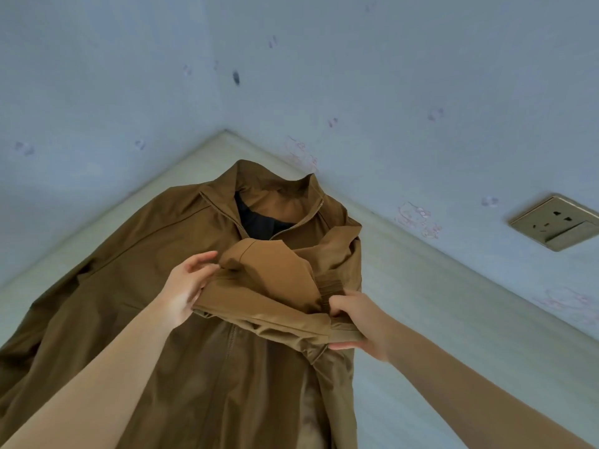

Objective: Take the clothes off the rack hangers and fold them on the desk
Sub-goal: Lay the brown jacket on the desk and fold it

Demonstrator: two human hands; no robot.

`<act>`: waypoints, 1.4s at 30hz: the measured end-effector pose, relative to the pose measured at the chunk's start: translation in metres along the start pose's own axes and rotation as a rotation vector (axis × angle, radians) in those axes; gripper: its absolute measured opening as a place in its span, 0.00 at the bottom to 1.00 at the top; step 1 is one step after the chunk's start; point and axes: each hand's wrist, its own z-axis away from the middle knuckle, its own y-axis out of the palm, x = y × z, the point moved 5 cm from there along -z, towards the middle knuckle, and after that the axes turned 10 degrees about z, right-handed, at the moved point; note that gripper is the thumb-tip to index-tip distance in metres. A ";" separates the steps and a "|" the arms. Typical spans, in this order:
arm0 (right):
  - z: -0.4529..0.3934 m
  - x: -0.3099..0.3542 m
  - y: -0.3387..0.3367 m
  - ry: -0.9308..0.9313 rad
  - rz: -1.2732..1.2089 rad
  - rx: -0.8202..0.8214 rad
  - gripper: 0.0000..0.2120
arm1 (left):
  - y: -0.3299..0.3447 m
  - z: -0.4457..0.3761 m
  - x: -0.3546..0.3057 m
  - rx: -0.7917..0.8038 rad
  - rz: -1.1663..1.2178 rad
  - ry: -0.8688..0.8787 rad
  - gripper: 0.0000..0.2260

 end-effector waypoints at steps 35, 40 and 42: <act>-0.061 0.010 0.035 -0.030 0.565 -0.193 0.13 | -0.038 -0.062 -0.078 -0.149 -0.835 0.228 0.08; -0.060 0.018 0.020 0.028 0.813 -0.142 0.11 | -0.038 -0.053 -0.066 -0.243 -0.742 0.242 0.19; -0.063 0.029 0.005 -0.011 1.011 -0.155 0.14 | -0.033 -0.045 -0.061 -0.279 -0.807 0.283 0.25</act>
